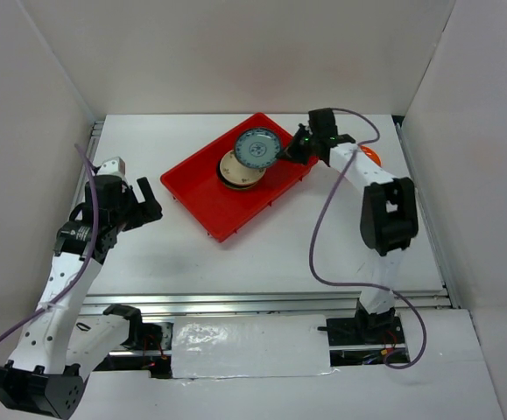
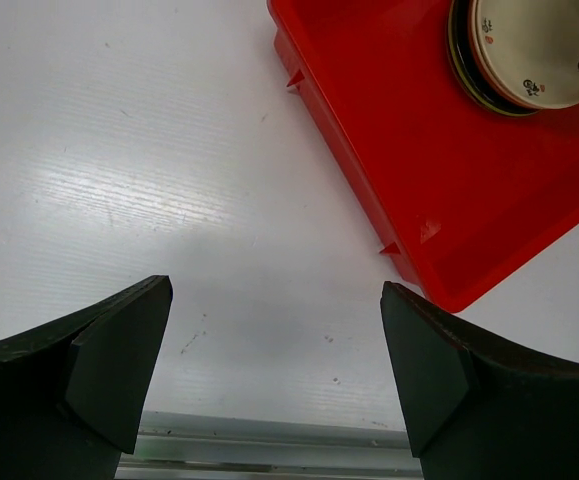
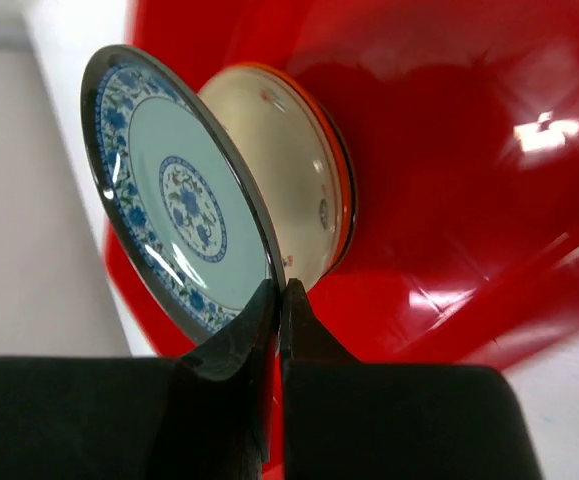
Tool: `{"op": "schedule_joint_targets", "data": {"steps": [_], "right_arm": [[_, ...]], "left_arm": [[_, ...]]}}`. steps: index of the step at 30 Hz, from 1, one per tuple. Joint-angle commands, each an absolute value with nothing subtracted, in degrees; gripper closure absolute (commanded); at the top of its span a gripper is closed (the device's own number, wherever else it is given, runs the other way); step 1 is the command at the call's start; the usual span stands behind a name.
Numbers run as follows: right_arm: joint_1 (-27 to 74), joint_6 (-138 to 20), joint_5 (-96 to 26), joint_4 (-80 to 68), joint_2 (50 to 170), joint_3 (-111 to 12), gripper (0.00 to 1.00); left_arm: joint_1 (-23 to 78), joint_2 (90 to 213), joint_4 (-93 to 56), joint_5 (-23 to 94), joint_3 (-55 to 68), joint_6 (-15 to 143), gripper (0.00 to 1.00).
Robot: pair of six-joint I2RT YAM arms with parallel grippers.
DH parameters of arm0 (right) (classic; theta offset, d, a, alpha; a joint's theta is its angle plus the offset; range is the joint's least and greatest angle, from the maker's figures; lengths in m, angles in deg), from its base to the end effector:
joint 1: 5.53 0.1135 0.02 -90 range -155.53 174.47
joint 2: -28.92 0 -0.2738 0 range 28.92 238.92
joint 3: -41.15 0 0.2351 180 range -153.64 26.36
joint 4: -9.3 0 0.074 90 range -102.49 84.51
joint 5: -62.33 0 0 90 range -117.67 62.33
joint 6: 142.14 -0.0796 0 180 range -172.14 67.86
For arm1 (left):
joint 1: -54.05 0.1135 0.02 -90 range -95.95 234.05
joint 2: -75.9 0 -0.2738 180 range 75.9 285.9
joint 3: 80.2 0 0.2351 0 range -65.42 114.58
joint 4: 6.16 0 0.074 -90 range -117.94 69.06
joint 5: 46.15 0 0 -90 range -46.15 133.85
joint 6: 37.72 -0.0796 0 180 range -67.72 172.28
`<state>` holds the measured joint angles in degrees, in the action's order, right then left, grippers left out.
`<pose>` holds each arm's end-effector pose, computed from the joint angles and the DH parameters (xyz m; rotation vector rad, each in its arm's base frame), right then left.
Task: Place the plates into the plastic bin on the countertop
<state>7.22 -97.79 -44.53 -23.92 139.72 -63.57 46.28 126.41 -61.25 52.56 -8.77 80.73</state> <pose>0.4506 0.1256 0.2494 0.5109 2.3172 0.8533 0.1917 -0.0140 0.3230 -0.4744 2.1136 -0.1998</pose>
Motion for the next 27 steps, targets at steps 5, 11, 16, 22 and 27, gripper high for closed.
{"op": "schedule_joint_targets", "data": {"steps": [5, 11, 16, 22, 27], "right_arm": [[10.11, -95.48, -48.76, -30.27, 149.32, -77.08, 1.00], [10.73, -93.45, -49.81, -31.06, 150.13, -78.58, 0.81], [10.99, -92.14, -48.59, -28.87, 144.77, -75.60, 0.00], [5.47, -91.08, -41.75, -32.82, 136.95, -73.50, 0.00], [-9.00, -94.15, -31.89, -32.12, 132.28, -62.07, 0.00]], "left_arm": [[46.76, 126.52, -58.47, 51.59, -9.25, 79.44, 0.01], [46.76, 127.15, -58.47, 51.15, -9.08, 79.27, 0.01], [46.67, 127.06, -58.20, 50.45, -9.25, 78.92, 0.01], [46.76, 127.23, -58.47, 50.62, -9.17, 79.00, 0.01], [46.67, 126.97, -58.38, 50.53, -9.25, 79.00, 0.01]]}}
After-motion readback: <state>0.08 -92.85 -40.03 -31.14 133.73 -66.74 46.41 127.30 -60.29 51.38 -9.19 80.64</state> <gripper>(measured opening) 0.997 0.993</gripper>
